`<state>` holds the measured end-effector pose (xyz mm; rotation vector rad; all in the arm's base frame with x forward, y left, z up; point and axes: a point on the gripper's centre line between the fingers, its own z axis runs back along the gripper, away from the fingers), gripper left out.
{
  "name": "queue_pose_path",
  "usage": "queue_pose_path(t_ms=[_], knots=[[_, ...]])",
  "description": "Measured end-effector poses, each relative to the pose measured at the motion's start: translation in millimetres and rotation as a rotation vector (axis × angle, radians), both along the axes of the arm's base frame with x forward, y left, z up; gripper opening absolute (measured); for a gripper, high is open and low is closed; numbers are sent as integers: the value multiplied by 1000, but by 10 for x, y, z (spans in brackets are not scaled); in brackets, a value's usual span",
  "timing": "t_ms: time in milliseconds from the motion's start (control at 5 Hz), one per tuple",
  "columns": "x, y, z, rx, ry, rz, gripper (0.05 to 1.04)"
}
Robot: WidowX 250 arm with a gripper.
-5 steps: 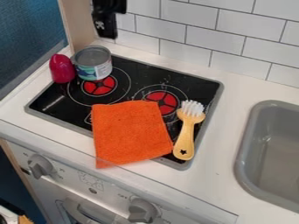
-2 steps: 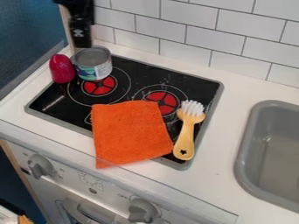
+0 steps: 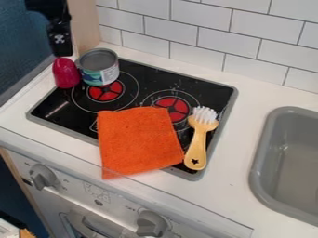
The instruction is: Put the red object above the orange cloth
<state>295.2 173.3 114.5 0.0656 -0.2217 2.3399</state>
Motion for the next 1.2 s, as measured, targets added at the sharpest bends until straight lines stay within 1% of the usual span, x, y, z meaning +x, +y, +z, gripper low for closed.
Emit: queue_pose_path(t_ms=[200,400,600,1000,1200], knots=[[12,38,-177,-41,20,-1,1001],[72,145,-329,-68,25,-1,1001],[120,198,-371,-65,29,-3,1001],[146,263,-495,-89,61,7,1001],[135,262,-557,-96,78,13,959]])
